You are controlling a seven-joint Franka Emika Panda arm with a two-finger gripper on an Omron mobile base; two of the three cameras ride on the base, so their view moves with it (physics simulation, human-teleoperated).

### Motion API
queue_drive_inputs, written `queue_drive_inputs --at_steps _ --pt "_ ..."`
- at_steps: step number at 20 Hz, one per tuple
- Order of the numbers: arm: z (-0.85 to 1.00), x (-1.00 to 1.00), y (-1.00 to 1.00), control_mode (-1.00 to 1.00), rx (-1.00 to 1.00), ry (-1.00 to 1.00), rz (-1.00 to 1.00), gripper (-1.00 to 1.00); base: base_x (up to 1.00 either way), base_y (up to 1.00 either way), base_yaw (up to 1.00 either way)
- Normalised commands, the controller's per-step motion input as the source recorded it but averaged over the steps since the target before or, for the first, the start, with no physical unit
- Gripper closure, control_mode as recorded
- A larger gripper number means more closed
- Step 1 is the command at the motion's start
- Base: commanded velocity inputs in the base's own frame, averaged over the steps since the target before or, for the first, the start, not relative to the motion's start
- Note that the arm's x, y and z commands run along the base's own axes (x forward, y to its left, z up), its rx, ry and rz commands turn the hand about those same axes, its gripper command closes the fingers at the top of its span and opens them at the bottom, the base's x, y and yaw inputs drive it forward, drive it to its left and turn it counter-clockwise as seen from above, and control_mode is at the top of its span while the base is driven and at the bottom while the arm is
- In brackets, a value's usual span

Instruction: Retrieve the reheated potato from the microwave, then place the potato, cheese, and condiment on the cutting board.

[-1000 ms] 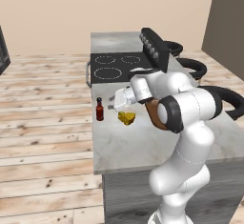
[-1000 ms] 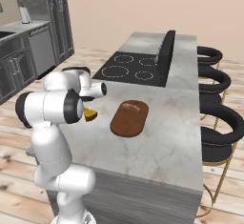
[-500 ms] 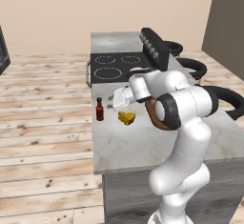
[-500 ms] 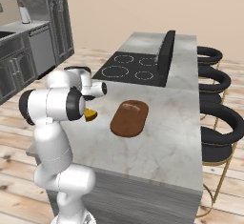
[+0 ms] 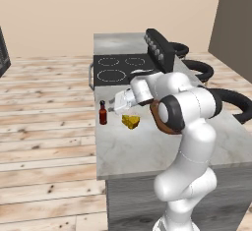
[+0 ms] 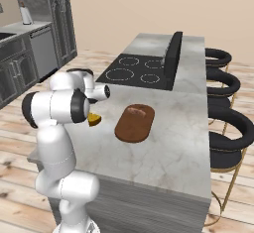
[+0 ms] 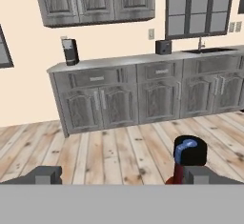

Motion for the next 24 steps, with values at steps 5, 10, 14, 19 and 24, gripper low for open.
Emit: queue_drive_inputs --at_steps 5,10,14,19,24 --pt "-0.05 0.06 0.1 -1.0 0.0 0.0 0.0 -1.0 0.0 0.0 0.0" --pt "-0.03 0.08 0.03 -1.0 0.0 0.0 0.0 -1.0 0.0 0.0 0.0" --pt "-0.04 0.08 0.0 -1.0 0.0 0.0 0.0 -1.0 0.0 0.0 0.0" --pt "-0.07 0.08 0.0 -1.0 0.0 0.0 0.0 -1.0 0.0 0.0 0.0" --pt "-0.11 0.06 0.0 -1.0 0.0 0.0 0.0 -1.0 0.0 0.0 0.0"
